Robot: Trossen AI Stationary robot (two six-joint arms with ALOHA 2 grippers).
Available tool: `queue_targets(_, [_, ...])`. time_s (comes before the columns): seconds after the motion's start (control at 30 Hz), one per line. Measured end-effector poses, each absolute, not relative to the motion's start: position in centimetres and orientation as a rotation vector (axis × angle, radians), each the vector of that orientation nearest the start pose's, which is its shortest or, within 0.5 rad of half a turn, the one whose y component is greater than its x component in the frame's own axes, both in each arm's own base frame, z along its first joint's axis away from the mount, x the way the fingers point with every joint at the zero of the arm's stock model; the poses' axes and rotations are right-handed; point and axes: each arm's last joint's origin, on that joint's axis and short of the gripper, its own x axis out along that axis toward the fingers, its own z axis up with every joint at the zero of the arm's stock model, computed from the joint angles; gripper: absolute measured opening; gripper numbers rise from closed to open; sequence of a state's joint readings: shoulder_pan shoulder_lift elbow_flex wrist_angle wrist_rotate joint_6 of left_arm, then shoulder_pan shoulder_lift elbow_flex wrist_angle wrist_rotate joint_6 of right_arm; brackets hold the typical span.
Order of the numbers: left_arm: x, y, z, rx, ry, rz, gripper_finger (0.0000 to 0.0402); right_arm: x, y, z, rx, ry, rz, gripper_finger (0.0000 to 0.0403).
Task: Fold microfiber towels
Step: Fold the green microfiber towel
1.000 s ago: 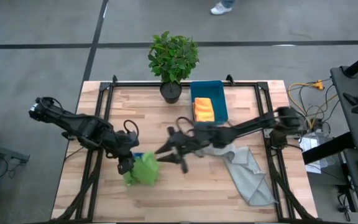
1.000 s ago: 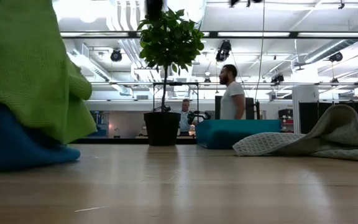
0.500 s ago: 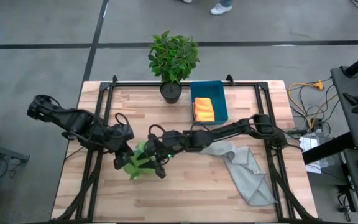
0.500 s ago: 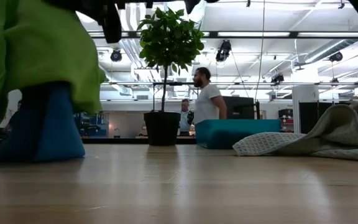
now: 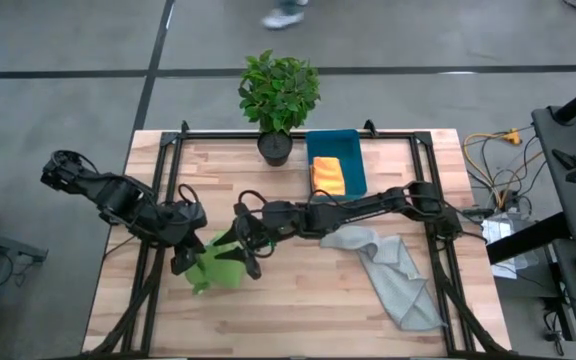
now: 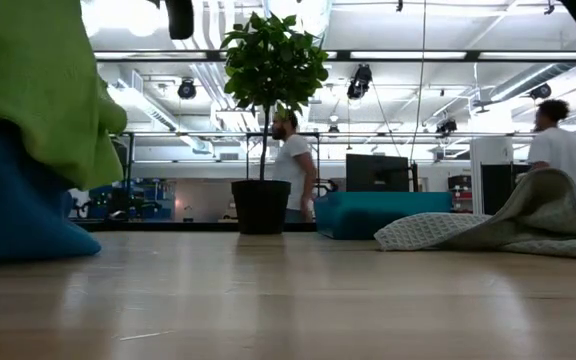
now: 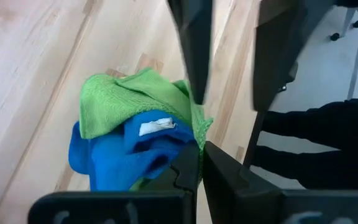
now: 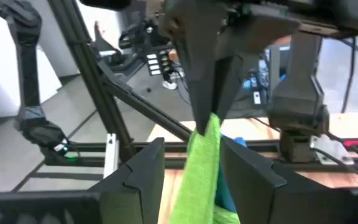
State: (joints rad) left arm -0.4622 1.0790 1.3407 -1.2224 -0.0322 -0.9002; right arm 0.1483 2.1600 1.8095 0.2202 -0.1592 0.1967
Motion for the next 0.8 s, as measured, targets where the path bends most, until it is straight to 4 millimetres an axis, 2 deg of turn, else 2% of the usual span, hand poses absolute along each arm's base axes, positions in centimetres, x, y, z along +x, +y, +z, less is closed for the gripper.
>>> queue_targets(0.47, [14.5, -7.0, 38.9, -0.581, 0.959, 0.037, 0.0000, 50.7, 7.0, 27.1, 0.210, 0.198, 0.267, 0.0122])
queue_targets(0.8, [13.3, -6.1, 41.6, -0.568, 0.839, 0.077, 0.0000, 50.6, 7.2, 26.6, 0.216, 0.259, 0.325, 0.0099])
